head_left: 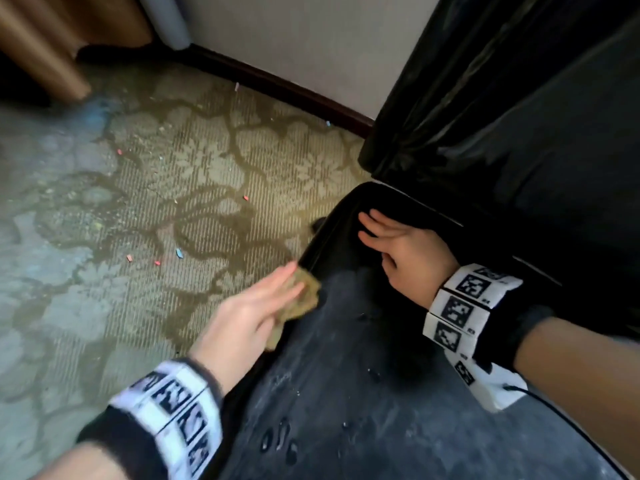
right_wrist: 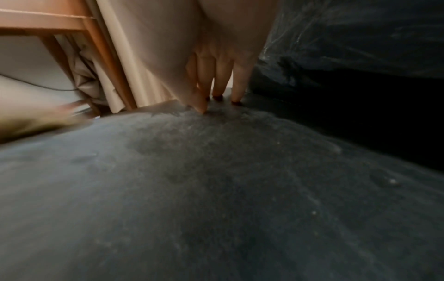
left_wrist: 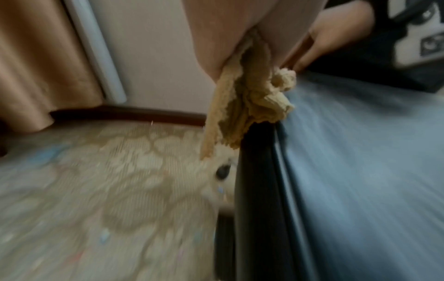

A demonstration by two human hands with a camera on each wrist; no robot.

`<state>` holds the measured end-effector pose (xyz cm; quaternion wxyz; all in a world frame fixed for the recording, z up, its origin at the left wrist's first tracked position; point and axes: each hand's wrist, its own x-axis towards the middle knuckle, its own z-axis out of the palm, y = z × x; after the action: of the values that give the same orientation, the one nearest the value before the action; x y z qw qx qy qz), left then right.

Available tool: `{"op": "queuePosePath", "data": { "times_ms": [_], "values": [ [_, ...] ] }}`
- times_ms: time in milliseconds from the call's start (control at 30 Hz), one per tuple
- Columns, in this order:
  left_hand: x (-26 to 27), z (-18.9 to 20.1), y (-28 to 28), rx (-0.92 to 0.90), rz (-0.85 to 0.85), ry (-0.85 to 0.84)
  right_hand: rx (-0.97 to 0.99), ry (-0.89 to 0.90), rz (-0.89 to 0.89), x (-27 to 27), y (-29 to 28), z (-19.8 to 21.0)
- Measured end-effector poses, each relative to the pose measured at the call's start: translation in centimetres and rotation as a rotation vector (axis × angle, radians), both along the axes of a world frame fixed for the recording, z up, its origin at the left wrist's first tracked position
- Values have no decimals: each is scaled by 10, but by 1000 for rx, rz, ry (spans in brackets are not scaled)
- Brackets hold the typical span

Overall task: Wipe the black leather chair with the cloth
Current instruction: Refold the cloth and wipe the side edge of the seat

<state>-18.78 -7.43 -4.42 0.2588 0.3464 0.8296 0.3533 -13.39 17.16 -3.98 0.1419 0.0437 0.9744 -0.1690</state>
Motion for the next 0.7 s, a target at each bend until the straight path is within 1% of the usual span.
{"op": "queuePosePath", "data": {
  "times_ms": [67, 100, 167, 267, 367, 433, 500, 533, 633, 667, 700],
  "values": [
    [-22, -6, 54, 7, 52, 48, -45, 10, 8, -1, 4, 4],
    [-25, -11, 75, -3, 48, 61, -74, -14, 7, -1, 7, 8],
    [-21, -20, 85, -5, -23, 96, -135, -62, 3, -4, 13, 14],
    [1, -19, 45, -9, -168, 116, -181, -87, -24, -5, 21, 19],
    [13, -11, -6, -84, -297, 157, -221, -124, -36, -6, 21, 21],
    [12, -9, -20, -124, -340, 134, -222, -150, -34, -7, 19, 21],
    [-2, -5, -10, -149, -332, 97, -230, -175, -35, -8, 16, 20],
    [-13, -2, 2, -147, -287, 100, -238, -178, -42, -8, 16, 19],
    [-44, 2, 48, -107, -70, 136, -252, -174, -48, -6, 18, 19],
    [-46, -1, 59, -99, -53, 143, -249, -172, -43, -5, 19, 19],
    [-42, -5, 63, -100, -83, 142, -249, -171, -41, -5, 19, 19]
  ]
}}
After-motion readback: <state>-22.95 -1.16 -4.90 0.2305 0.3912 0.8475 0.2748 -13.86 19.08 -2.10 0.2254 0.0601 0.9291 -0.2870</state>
